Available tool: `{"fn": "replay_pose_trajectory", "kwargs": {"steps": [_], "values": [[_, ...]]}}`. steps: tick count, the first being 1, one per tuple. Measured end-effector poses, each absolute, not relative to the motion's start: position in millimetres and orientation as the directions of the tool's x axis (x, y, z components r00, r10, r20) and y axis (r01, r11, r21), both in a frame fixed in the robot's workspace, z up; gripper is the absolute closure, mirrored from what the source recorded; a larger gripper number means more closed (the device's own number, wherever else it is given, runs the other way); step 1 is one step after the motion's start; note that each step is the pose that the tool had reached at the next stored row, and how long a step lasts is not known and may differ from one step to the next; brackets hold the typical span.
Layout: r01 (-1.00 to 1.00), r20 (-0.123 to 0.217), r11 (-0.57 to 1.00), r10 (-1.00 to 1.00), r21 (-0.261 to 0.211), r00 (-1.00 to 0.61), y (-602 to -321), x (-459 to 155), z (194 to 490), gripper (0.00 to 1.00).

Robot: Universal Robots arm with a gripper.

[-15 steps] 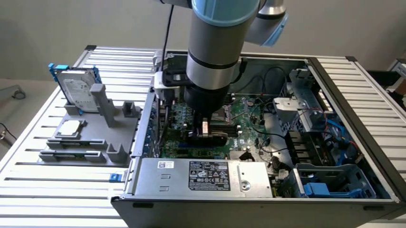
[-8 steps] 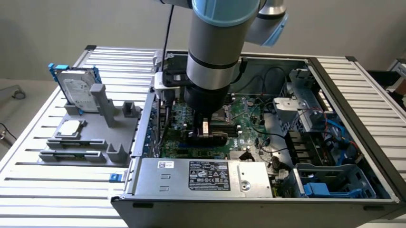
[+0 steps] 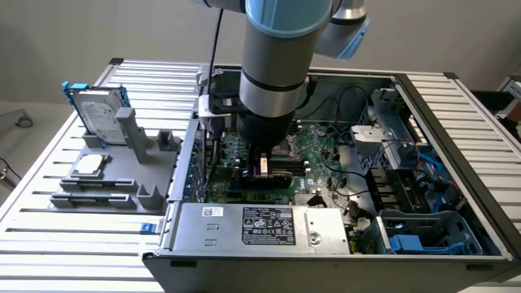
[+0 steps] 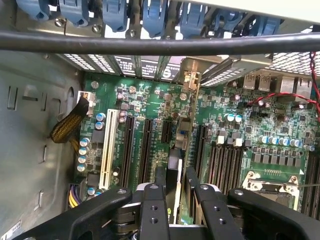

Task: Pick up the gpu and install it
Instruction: 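Insert the gpu into the slot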

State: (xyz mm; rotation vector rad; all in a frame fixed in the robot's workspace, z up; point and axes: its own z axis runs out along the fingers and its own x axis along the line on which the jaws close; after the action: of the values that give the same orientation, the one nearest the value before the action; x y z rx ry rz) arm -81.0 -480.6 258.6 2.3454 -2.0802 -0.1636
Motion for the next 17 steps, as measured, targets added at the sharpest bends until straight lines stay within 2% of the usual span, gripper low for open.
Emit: {"fn": "replay_pose_trajectory", "kwargs": {"steps": [17], "values": [[-0.990,-0.084,-0.122,-0.990,0.070,0.116,-477.1,-81.5,255.7,0.74]]}}
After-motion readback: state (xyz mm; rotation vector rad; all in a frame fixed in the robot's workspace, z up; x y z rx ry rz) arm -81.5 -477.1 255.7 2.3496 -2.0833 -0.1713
